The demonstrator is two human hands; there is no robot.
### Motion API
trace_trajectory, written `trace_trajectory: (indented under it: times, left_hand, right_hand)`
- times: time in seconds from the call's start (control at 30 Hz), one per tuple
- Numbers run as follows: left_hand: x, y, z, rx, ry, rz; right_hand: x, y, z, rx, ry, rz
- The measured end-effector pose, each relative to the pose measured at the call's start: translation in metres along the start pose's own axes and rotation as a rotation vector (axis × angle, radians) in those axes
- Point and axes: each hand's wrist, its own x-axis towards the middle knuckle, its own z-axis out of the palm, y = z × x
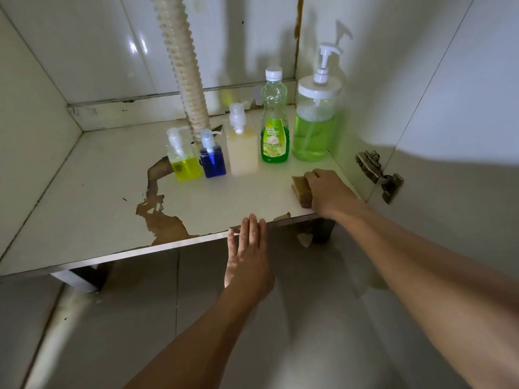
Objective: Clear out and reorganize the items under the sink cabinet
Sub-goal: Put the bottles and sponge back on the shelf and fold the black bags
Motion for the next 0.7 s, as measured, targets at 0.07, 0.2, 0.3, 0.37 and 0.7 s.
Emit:
trace_trajectory:
  times: [0.07, 0.2, 0.3, 0.37, 0.7]
  left_hand:
    - [-0.001, 0.0, -0.002, 0.011, -0.018, 0.004]
    - [-0.002, 0.001, -0.004, 0.031, -0.046, 0.009]
    - [-0.002, 0.0, -0.006, 0.014, -0.06, 0.024]
    - [-0.004, 0.001, -0.013, -0.009, -0.083, 0.045]
    - [-0.051, 0.006, -0.079, -0.269, -0.018, 0.004]
  right_hand:
    - [-0.004, 0.0, 0.002, -0.006, 0.041, -0.011]
    - [-0.023, -0.008, -0.003, -0.026, 0.161, -0.057]
    - [-0.048, -0.02, 0.001, -0.059, 0.193, -0.207]
    - [-0.076, -0.03, 0.004, -0.089, 0.159, -0.33]
    - [-0.213, -0.02, -0.068, -0.187, -0.177, -0.37]
